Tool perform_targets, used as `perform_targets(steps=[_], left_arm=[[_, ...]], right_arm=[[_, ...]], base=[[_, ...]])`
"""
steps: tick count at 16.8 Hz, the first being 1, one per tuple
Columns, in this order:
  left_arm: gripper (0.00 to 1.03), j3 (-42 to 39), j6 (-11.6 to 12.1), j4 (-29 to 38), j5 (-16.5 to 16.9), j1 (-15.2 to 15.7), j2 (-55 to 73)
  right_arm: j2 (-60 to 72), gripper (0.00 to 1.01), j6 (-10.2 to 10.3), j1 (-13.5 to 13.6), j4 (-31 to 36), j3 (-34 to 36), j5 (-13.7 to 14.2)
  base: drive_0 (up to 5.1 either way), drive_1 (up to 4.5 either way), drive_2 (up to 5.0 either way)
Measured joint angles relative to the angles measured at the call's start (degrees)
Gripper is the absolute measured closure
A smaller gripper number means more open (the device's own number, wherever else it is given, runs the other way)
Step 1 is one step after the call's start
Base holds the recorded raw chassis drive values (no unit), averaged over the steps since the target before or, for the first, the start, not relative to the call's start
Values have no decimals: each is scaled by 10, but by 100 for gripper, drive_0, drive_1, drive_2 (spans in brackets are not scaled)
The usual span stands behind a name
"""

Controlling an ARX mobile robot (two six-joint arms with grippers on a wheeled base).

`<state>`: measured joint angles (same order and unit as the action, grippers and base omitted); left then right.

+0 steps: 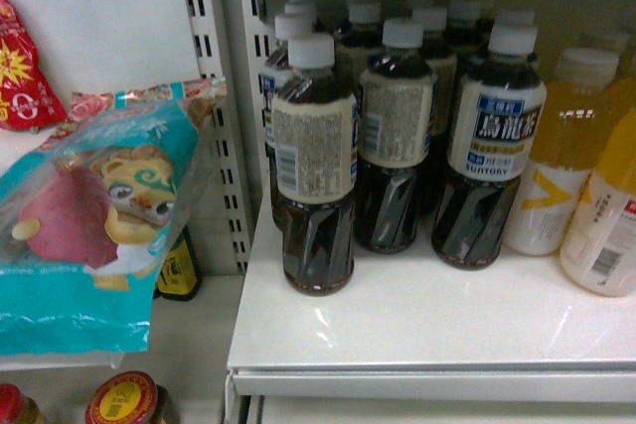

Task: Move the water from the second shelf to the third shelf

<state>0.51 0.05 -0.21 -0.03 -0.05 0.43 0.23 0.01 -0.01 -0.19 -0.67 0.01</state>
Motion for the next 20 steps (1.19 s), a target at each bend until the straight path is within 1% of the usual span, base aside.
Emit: perform_targets(steps=[20], left_arm=[[5,0,0,-1,0,0,0]], right_arm=[[0,3,0,0,-1,0,0]], base=[[0,0,0]])
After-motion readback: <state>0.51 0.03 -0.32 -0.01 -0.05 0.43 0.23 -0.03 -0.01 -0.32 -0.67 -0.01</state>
